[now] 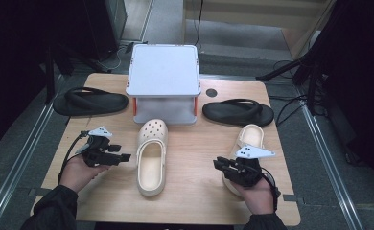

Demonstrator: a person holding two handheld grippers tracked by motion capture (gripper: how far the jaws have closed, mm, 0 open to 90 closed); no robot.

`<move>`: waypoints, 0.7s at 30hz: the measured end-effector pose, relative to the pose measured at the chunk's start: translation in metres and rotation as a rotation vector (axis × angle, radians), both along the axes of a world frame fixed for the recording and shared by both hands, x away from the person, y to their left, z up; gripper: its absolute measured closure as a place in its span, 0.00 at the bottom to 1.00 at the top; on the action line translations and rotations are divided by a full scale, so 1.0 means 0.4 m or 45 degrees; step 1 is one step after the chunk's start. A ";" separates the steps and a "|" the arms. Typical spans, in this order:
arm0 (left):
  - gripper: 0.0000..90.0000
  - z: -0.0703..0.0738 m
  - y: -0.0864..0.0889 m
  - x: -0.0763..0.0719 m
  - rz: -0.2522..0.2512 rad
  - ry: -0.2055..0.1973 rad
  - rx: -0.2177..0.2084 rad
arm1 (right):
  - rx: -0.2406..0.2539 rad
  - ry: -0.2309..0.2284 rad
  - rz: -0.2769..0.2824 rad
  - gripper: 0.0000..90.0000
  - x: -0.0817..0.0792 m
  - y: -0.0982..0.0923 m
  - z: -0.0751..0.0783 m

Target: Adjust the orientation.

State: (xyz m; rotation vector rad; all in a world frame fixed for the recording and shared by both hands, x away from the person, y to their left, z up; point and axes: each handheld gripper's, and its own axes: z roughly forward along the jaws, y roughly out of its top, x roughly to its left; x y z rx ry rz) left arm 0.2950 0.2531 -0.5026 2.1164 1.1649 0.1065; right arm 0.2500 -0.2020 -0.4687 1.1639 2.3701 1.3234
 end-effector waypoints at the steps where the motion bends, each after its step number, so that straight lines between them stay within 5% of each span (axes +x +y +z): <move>1: 0.41 0.000 0.000 0.003 0.005 -0.001 0.000 | -0.001 0.002 -0.019 0.91 -0.007 -0.015 -0.001; 4: 0.42 0.001 0.003 0.009 0.019 -0.001 -0.026 | 0.006 0.014 -0.047 0.97 -0.015 -0.036 -0.001; 14: 0.42 0.009 0.006 0.039 0.013 0.001 0.005 | -0.014 0.024 -0.117 1.00 -0.041 -0.098 -0.004; 21: 0.43 0.005 0.014 0.053 0.032 -0.005 -0.048 | -0.039 0.044 -0.176 1.00 -0.064 -0.144 -0.011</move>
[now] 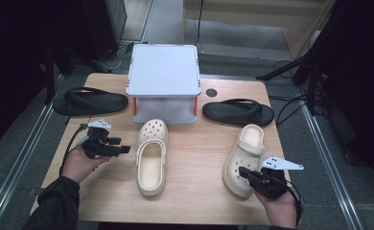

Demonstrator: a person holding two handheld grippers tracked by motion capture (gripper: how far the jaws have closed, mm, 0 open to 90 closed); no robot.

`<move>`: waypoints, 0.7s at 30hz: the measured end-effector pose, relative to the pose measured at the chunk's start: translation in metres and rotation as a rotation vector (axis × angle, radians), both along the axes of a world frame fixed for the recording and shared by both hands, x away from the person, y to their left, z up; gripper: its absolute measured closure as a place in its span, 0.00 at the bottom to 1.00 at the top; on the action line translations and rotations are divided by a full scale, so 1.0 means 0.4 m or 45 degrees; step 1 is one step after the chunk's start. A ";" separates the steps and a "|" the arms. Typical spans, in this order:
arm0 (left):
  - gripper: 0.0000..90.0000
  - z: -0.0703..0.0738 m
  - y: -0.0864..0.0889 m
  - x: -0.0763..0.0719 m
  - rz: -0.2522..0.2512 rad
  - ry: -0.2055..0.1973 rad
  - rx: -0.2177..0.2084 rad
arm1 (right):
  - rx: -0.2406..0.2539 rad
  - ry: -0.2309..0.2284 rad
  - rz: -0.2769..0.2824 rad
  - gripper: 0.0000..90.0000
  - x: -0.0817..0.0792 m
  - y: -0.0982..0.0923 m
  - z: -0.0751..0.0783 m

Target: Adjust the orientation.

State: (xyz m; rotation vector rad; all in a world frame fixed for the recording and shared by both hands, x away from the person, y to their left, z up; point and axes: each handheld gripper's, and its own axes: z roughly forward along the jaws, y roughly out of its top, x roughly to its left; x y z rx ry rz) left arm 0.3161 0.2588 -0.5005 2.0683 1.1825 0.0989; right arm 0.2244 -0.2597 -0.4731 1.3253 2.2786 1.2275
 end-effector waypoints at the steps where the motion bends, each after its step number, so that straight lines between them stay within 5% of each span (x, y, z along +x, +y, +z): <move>1: 0.43 0.000 0.000 0.000 0.000 0.000 0.000 | 0.000 0.000 0.000 1.00 0.000 0.000 0.000; 21: 0.43 0.000 -0.002 0.006 0.007 -0.007 -0.013 | -0.054 0.060 -0.098 1.00 -0.024 -0.095 -0.023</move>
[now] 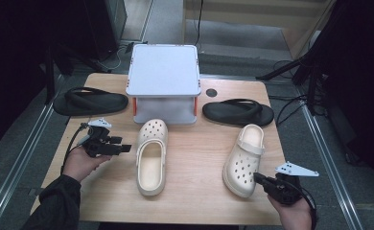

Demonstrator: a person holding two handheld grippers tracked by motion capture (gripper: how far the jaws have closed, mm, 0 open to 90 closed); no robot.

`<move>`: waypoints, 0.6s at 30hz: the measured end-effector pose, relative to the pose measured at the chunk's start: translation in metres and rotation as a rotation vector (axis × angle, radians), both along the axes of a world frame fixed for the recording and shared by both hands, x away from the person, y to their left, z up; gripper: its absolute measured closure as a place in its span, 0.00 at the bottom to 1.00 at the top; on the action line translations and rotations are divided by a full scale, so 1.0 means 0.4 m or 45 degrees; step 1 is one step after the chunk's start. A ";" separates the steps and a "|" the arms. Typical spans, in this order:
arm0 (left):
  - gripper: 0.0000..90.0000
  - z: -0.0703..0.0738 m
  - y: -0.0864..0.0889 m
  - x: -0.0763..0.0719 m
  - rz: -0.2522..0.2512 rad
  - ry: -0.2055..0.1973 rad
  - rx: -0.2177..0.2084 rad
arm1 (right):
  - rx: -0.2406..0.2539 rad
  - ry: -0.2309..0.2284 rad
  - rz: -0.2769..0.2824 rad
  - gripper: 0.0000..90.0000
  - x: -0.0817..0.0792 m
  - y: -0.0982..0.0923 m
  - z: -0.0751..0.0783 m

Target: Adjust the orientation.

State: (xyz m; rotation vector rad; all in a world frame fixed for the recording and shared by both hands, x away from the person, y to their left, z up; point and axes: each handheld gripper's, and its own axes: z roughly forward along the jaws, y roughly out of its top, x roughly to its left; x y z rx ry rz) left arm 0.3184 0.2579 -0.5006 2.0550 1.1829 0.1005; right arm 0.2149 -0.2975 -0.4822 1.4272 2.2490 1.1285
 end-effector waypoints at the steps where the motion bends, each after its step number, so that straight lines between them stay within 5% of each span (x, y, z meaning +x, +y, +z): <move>1: 0.43 -0.001 0.000 0.000 -0.002 0.002 -0.002 | -0.011 0.001 0.000 1.00 0.000 -0.003 -0.002; 18: 0.42 0.000 -0.001 -0.006 -0.003 -0.003 0.024 | -0.007 0.007 0.083 1.00 0.018 0.047 -0.005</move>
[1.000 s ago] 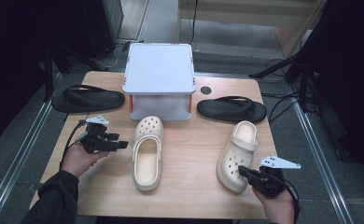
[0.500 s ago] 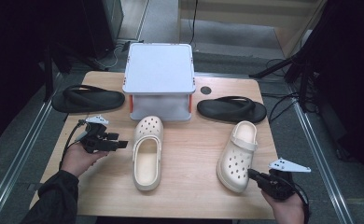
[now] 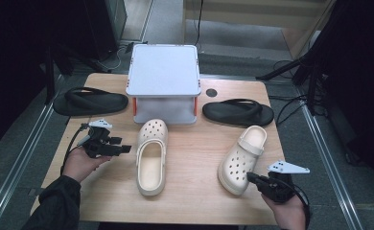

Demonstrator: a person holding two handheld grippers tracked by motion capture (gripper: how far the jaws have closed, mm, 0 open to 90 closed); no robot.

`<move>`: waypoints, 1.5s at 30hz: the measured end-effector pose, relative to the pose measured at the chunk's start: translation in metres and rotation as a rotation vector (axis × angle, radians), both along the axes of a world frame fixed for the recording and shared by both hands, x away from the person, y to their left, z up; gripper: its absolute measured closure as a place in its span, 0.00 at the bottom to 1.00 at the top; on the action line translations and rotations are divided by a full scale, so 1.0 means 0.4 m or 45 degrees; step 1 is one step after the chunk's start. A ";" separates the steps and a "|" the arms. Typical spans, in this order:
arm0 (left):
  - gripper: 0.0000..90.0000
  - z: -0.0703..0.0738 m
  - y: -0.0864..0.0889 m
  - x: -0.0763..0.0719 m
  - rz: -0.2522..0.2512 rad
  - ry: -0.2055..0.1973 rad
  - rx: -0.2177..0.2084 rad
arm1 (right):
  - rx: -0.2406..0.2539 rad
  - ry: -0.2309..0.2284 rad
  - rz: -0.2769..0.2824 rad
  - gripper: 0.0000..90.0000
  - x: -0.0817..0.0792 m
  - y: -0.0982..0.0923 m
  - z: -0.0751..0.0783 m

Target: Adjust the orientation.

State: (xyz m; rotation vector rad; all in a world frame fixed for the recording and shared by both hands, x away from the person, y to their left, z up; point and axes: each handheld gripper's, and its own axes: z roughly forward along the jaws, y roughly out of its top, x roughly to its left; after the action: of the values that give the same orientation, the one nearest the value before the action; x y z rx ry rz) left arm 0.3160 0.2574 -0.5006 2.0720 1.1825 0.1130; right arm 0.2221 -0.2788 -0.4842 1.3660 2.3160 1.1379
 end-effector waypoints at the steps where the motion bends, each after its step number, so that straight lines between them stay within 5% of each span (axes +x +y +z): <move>1: 0.42 0.001 0.002 0.000 -0.004 -0.002 0.009 | -0.002 -0.001 0.010 1.00 0.002 0.006 0.000; 25: 0.42 0.009 0.013 -0.057 0.014 -0.037 0.024 | -0.006 -0.006 0.194 1.00 0.091 0.152 -0.002; 40: 0.42 0.008 0.022 -0.093 0.030 -0.038 0.032 | -0.010 0.006 0.212 1.00 0.113 0.164 0.002; 45: 0.42 0.009 0.030 -0.093 0.043 -0.042 0.024 | 0.021 -0.039 0.190 0.99 0.096 0.130 0.028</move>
State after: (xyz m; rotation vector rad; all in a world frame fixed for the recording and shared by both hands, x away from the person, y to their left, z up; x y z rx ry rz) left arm 0.2788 0.2692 -0.4971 2.0596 1.2010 0.1742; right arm 0.2606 -0.2268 -0.4732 1.1891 2.4258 1.2136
